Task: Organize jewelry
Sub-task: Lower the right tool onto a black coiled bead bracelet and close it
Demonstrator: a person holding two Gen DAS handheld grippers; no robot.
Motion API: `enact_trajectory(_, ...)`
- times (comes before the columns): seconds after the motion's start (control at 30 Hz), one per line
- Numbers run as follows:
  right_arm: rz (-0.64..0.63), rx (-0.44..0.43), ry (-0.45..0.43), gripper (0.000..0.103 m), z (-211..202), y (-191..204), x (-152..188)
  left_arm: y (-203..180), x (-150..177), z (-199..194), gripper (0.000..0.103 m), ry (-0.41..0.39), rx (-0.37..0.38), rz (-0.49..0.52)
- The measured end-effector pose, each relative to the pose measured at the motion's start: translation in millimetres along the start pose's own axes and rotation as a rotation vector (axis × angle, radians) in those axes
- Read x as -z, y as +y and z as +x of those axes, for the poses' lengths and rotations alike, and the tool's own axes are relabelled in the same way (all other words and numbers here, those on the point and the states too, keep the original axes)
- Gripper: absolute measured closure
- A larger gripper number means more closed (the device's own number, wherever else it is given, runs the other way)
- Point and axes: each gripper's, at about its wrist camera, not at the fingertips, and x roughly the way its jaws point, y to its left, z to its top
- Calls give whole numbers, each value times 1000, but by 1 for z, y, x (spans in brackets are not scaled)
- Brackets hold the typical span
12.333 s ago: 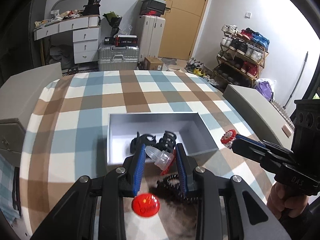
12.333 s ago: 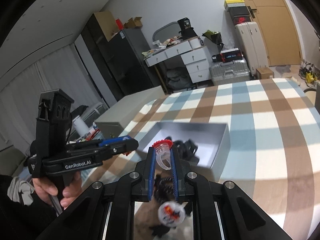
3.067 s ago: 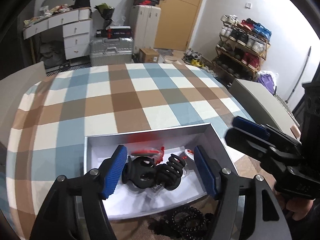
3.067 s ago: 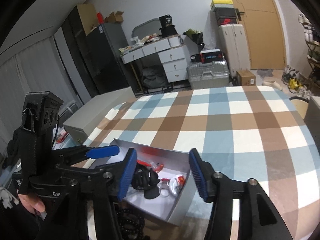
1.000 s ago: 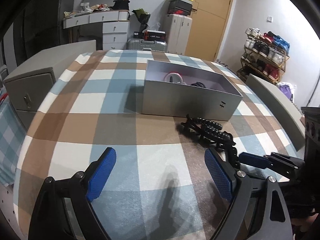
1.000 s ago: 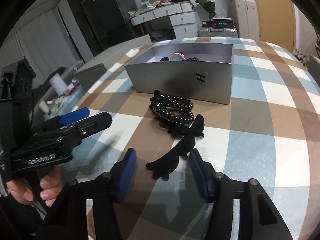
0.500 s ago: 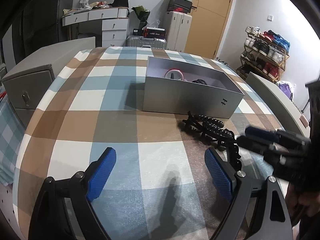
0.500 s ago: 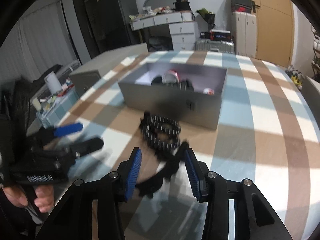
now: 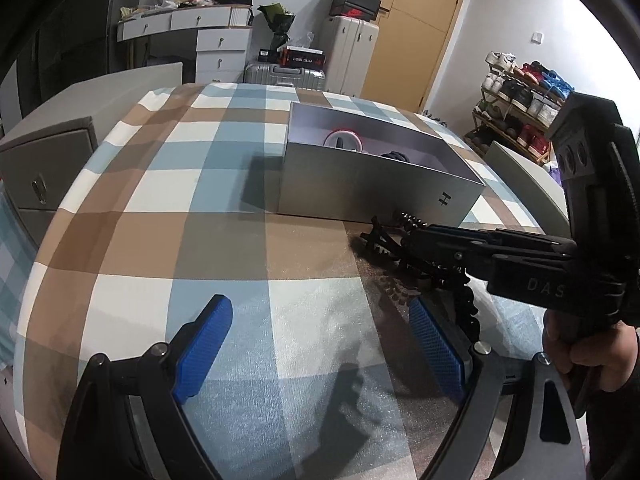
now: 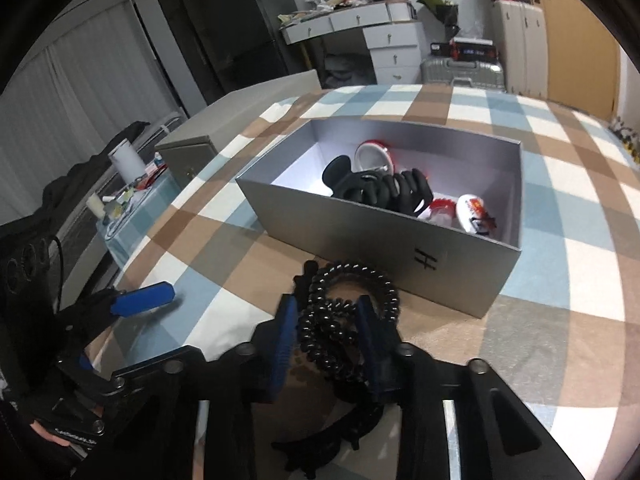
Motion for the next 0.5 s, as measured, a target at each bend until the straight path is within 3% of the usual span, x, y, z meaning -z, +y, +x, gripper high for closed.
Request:
enact_trajectory(0.27,32,-40,-56,87,-15,-3,3,-3,-1,3,16,21,13,-5)
enact_trajectory(0.3,44,-48,-67,98,-18,-5,3,-4,-1,4,16,27,13,-1)
enact_trajectory(0.37,65,-63,-90,103,-23,-8,3,-7,-2,3,16,26,22,10)
enact_trajectory(0.5,93,-66,-120,103,-30,-16,4,-16,-4,-3,16,-11,60,48)
